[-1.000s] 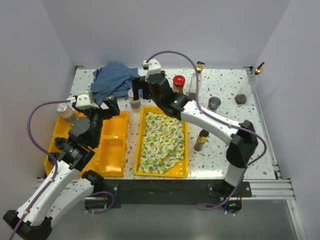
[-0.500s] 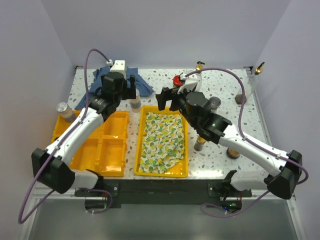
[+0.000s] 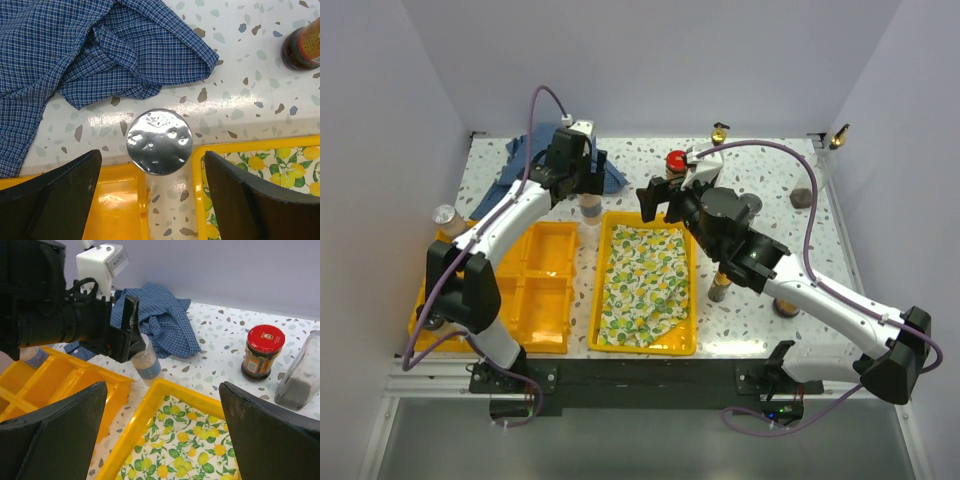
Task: Organize the condiment bottles
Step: Pick up the bottle from the center of the board.
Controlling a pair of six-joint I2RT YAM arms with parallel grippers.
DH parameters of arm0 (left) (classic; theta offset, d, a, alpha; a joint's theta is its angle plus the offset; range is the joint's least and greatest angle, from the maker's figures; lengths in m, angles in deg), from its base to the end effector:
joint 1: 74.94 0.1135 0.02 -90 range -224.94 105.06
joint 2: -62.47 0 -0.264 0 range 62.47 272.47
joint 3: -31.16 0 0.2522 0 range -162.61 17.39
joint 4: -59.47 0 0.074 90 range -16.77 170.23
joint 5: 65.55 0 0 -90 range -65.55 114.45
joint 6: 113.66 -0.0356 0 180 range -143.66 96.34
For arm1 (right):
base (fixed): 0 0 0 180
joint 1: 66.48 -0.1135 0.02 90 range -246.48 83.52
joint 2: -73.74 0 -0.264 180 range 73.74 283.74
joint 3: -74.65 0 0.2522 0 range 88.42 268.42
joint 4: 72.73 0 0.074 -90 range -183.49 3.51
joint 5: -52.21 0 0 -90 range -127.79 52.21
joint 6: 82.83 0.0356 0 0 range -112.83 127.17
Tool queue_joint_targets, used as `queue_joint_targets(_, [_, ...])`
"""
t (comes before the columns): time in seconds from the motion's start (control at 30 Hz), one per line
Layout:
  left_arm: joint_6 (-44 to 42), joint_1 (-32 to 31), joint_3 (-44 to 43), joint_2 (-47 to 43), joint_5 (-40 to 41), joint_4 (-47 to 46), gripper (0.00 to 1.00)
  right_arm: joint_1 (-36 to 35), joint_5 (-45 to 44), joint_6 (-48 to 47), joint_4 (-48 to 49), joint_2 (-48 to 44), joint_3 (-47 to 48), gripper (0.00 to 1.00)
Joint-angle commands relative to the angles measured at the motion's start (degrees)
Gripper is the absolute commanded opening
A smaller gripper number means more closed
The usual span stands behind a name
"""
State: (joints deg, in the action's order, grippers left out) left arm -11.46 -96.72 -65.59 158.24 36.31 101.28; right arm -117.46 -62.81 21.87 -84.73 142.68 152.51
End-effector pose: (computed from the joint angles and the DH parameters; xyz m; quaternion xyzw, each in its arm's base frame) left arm 0.3566 -0.1346 0.3093 0.0327 0.9049 -0.0311 0.4232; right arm 0.1882 0.2084 0.3933 -0.0790 0.7198 0.2321 0.6495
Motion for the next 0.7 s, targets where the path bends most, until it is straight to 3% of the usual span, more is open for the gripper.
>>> queue_joint_targets(0.0, [-1.75, 0.42, -4.20, 3.28, -0.52, 0.34, 0.88, -0.17, -1.79, -1.08, 3.69, -1.27, -0.46, 0.99])
queue_joint_targets(0.2, [-2.01, 0.51, -6.14, 7.41, -0.87, 0.25, 0.86, -0.08, -1.44, -1.16, 4.22, -1.10, -0.64, 0.99])
queue_joint_targets(0.3, [-1.75, 0.60, -6.14, 8.21, -0.78, 0.51, 0.79, -0.08, -1.26, -1.25, 4.39, -0.92, -0.64, 0.99])
queue_joint_targets(0.4, [-1.22, 0.51, -5.53, 7.95, -0.17, 0.34, 0.51, -0.08, -1.18, -1.25, 4.48, -0.83, -0.64, 0.99])
queue_joint_targets(0.43, [-0.96, 0.60, -5.44, 7.68, 0.35, 0.42, 0.36, -0.08, -1.09, -1.34, 4.48, -0.66, -0.64, 0.99])
queue_joint_targets(0.5, [-0.26, 0.60, -5.00, 6.80, 2.90, 0.60, 0.23, -0.17, -1.00, -1.34, 4.48, -0.40, -0.55, 0.99])
queue_joint_targets(0.53, [-0.08, 0.60, -5.00, 6.54, 4.04, 0.69, 0.12, -0.17, -0.91, -1.34, 4.48, -0.48, -0.46, 0.98])
queue_joint_targets(0.6, [1.15, 0.60, -5.52, 5.75, 8.52, 1.82, 0.00, -0.08, -0.91, -1.34, 4.48, -0.48, -0.55, 0.99])
queue_joint_targets(0.67, [3.16, 0.60, -5.88, 4.61, 13.25, 2.88, 0.00, -0.08, -0.91, -1.43, 4.39, -0.57, -0.55, 0.99])
